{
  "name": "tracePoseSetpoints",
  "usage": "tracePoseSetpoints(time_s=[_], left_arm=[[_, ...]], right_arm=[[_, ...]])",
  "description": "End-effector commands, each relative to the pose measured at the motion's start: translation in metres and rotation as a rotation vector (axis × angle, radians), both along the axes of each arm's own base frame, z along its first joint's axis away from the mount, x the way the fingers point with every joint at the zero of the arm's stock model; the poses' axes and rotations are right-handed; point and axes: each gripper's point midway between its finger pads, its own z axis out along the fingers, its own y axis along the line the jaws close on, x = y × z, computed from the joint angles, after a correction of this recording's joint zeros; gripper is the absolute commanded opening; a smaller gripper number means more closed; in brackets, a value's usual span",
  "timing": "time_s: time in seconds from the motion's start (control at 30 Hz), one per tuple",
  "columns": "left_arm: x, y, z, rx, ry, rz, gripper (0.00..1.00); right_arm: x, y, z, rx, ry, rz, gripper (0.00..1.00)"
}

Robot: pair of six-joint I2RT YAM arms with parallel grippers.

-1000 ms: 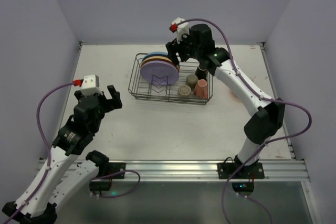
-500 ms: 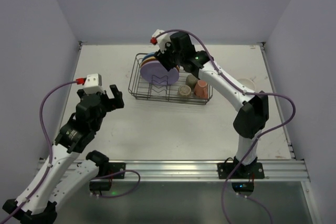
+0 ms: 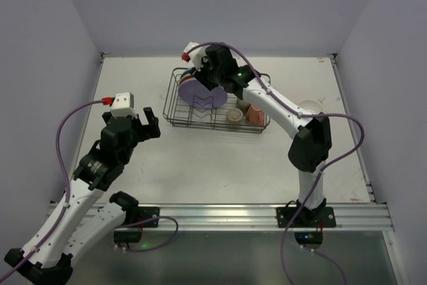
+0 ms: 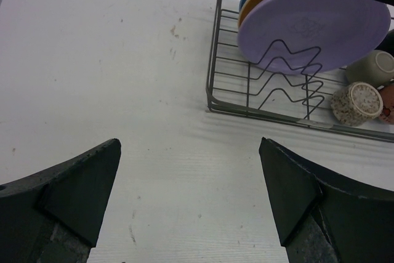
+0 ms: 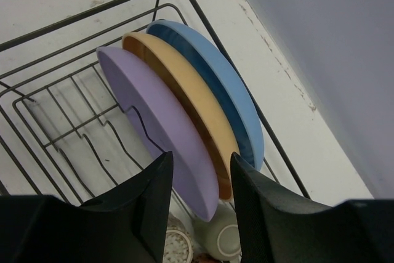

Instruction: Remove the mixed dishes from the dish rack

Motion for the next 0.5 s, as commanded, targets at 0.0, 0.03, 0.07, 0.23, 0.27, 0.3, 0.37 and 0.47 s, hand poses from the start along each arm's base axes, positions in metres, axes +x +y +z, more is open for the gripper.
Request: tracePoseSetpoints(time_s=[0.0, 0.03, 0.07, 0.23, 0.27, 0.3, 0.37, 0.47], left_arm=[[0.004, -0.005, 0.005, -0.006, -0.033, -0.019, 1.0], [0.004, -0.005, 0.005, -0.006, -0.032, -0.021, 1.0], [0.004, -0.006, 0.005, -0.007, -0.032, -0.026, 1.0], [0.005, -0.007, 0.004, -0.005, -0.027, -0.031, 1.0], [0.005, -0.006, 0.004, -0.003, -0.025, -0.028, 1.0], [0.004, -0.006, 0.004, -0.003, -0.028, -0.026, 1.0], [0.004, -0.005, 0.004, -0.002, -0.027, -0.023, 1.0], [0.004, -0.005, 0.004, -0.001, -0.027, -0.022, 1.0]], right_arm=[[0.009, -0.001, 0.008, -0.032, -0.037, -0.013, 0.45], [0.008, 0.0, 0.007, -0.033, -0.035, -0.008, 0.44], [0.008, 0.001, 0.005, -0.037, -0.03, -0.004, 0.44], [0.008, 0.004, -0.005, -0.043, -0.009, 0.008, 0.42], [0.008, 0.006, -0.005, -0.04, -0.009, 0.012, 0.42], [0.008, 0.006, -0.007, -0.046, -0.002, 0.015, 0.42], [0.009, 0.007, -0.007, -0.044, -0.001, 0.018, 0.41], [0.01, 0.007, -0.007, -0.048, -0.003, 0.015, 0.38]])
